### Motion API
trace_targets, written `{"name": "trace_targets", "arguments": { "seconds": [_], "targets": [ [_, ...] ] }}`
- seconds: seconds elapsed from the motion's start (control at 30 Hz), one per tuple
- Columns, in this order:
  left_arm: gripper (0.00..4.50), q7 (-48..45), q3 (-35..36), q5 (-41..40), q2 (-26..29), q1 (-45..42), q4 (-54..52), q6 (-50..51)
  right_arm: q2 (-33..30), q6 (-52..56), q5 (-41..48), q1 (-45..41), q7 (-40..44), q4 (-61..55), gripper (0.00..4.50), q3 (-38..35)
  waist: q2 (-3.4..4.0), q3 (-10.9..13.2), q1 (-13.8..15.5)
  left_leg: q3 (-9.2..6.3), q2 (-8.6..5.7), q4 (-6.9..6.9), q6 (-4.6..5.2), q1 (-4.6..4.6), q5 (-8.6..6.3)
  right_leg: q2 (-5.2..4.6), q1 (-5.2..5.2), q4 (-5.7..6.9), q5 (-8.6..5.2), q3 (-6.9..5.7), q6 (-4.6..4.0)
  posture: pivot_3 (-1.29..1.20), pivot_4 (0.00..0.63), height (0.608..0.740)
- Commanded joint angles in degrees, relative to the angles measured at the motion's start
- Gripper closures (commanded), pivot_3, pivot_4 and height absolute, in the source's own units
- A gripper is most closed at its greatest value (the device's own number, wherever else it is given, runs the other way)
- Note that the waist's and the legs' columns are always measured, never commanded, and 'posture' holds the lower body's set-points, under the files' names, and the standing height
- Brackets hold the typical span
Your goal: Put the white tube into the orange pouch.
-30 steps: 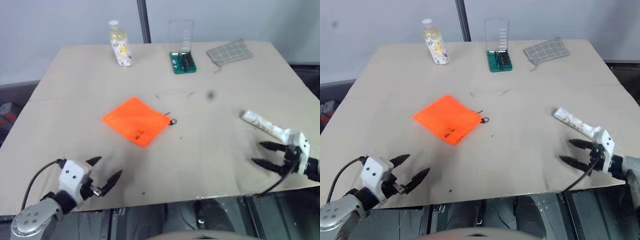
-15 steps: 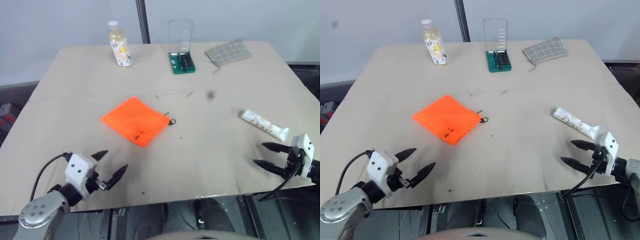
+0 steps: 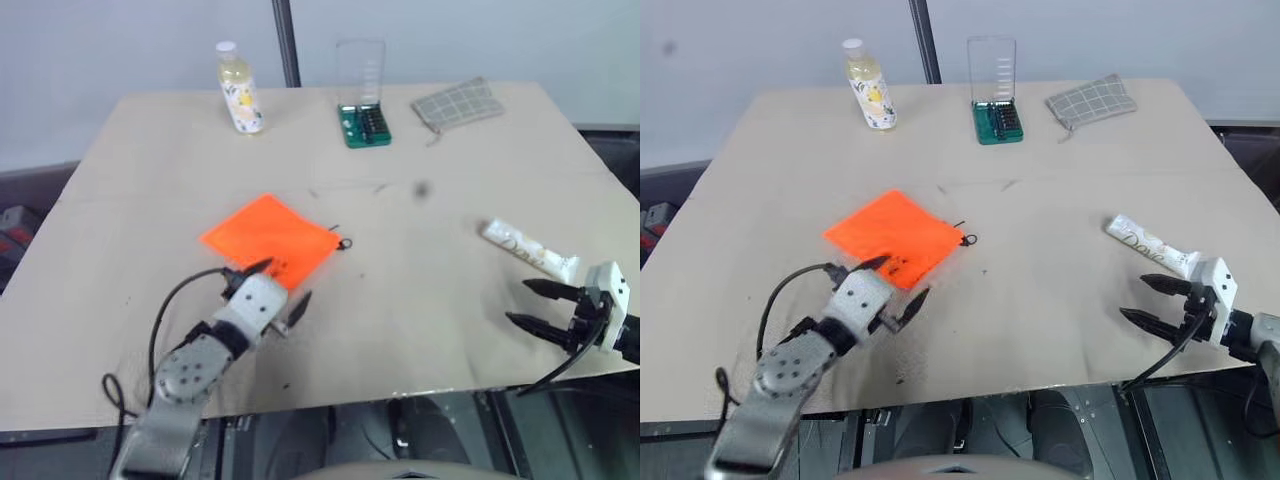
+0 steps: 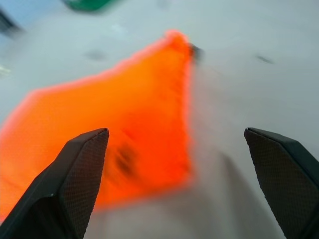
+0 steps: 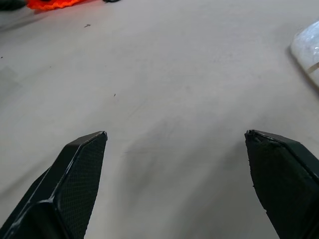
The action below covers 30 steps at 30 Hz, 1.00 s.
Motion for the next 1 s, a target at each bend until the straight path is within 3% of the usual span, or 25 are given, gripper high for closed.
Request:
{"name": "trace_targets", "arguments": {
  "seconds": [0.03, 0.33, 0.6, 0.87, 1.0],
  "targets": [
    [0.00, 5.16, -3.36, 8.56, -0.57, -0.93, 1.10, -2.93, -0.28, 0.44, 1.56, 0.84, -0.32, -3.01, 0.04, -2.51, 0.02, -0.01, -0.06, 0.01, 0.00, -0.01, 0.00, 0.01, 0.00, 0.00, 0.00, 0.00, 0.01, 0.02, 0.03, 0.00, 0.150, 0.740],
    [0.00, 9.41, -5.91, 17.13, -2.52, -2.63, 4.09, -4.28, 0.51, 6.34, 10.56, 1.33, 1.01, -11.60, 0.04, -4.86, 0.01, 0.00, 0.14, -0.04, 0.03, 0.00, 0.00, -0.01, 0.00, -0.01, 0.00, 0.01, -0.08, -0.04, 0.00, 0.00, 0.150, 0.740],
    [0.00, 10.02, -5.72, 17.86, -4.78, -2.80, 4.95, -4.64, -0.22, 8.12, 13.21, 1.14, 3.90, -15.15, 0.04, -4.07, 0.01, 0.00, 0.63, -0.04, 0.02, 0.00, 0.00, -0.02, 0.00, -0.04, 0.00, 0.01, 0.04, -0.06, 0.18, 0.00, 0.150, 0.740],
    [0.00, 7.37, -3.76, 14.63, -8.38, -2.98, 4.66, 1.25, -0.42, 6.89, 11.57, 0.69, 6.02, -14.73, 0.04, -3.01, 0.01, 0.00, 0.99, -0.06, 0.02, 0.01, 0.00, -0.02, 0.00, -0.02, -0.01, 0.02, 0.04, -0.10, 0.18, 0.00, 0.150, 0.740],
    [1.63, 6.19, -4.31, 14.64, -8.45, -3.11, 4.02, 2.52, -0.42, 6.45, 11.07, 0.50, 6.56, -14.60, 0.00, -2.73, 0.01, 0.00, 0.99, -0.05, 0.01, 0.02, 0.00, -0.02, 0.00, -0.02, -0.01, 0.02, 0.04, -0.09, 0.18, 0.00, 0.150, 0.740]
  ]
}}
